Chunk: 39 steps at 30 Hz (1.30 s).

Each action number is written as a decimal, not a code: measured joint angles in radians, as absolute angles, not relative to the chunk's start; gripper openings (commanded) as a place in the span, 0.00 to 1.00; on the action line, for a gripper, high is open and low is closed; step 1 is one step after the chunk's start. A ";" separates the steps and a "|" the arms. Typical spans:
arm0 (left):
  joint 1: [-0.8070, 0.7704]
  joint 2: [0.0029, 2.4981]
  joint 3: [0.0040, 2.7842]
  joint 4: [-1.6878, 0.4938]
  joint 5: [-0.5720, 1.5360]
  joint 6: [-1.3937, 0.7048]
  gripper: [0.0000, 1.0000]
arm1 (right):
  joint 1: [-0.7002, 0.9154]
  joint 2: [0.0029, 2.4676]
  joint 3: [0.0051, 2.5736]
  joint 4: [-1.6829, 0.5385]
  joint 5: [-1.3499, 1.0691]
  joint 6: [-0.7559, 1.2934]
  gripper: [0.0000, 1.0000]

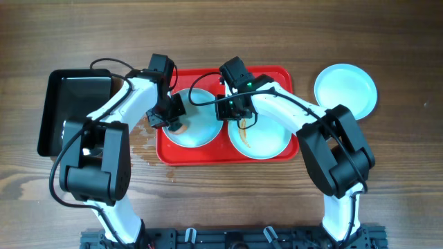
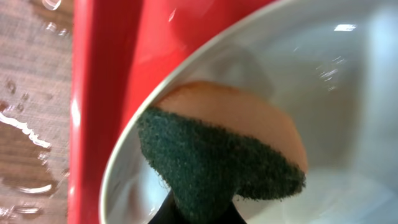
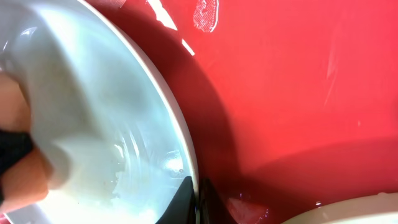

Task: Clean dirty plates on tray and stack at the side
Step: 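Scrub the held plate with the sponge in the left gripper, then keep scrubbing the plate's inner surface with the sponge in circular strokes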

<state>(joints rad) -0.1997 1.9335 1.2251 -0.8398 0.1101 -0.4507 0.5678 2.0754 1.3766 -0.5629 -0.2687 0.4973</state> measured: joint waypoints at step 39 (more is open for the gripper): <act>-0.340 1.934 1.195 -0.595 0.207 -0.466 0.04 | 0.567 2.075 1.377 -0.563 -0.269 0.497 0.04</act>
<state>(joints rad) -0.3397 1.9339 1.1954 -0.5953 0.2073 -0.4664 0.5671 2.0754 1.3766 -0.5632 -0.2687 0.4969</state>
